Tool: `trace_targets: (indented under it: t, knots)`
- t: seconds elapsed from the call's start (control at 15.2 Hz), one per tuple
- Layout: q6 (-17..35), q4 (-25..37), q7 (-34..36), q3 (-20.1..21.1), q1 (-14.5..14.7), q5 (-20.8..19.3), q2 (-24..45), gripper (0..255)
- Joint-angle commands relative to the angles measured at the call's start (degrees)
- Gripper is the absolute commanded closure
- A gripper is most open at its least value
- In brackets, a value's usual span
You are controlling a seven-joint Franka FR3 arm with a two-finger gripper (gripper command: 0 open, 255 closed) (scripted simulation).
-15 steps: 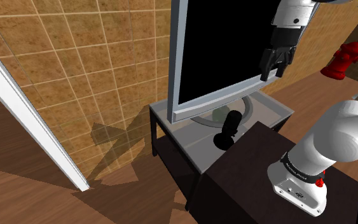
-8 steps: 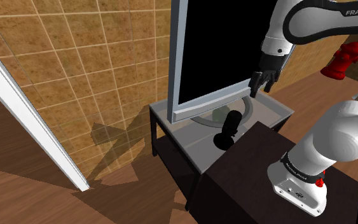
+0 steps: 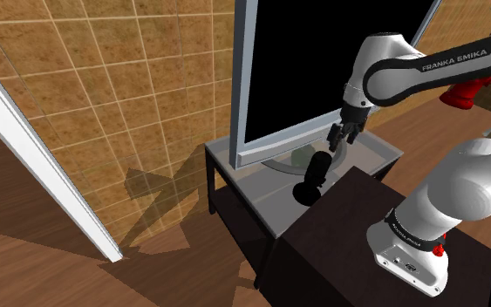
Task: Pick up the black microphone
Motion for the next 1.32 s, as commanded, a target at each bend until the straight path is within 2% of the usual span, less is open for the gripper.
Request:
trace_targets:
  t: [0.0, 0.33, 0.86, 0.99, 1.06, 1.25]
  knots:
    - [6.8, -2.0, -0.4, -0.5, -0.4, -1.0, 3.6, 0]
    - [24.6, -3.6, -1.5, -2.1, -1.6, -3.4, 17.4, 0]
    - [35.2, -4.1, -1.8, -2.7, -1.1, -3.1, 27.5, 0]
    - [35.2, -4.1, -1.8, -2.7, -1.1, -3.1, 27.4, 0]
    - [35.2, -4.1, -1.8, -2.7, -1.1, -3.1, 27.6, 255]
    - [35.2, -4.1, -1.8, -2.7, -1.1, -3.1, 27.6, 255]
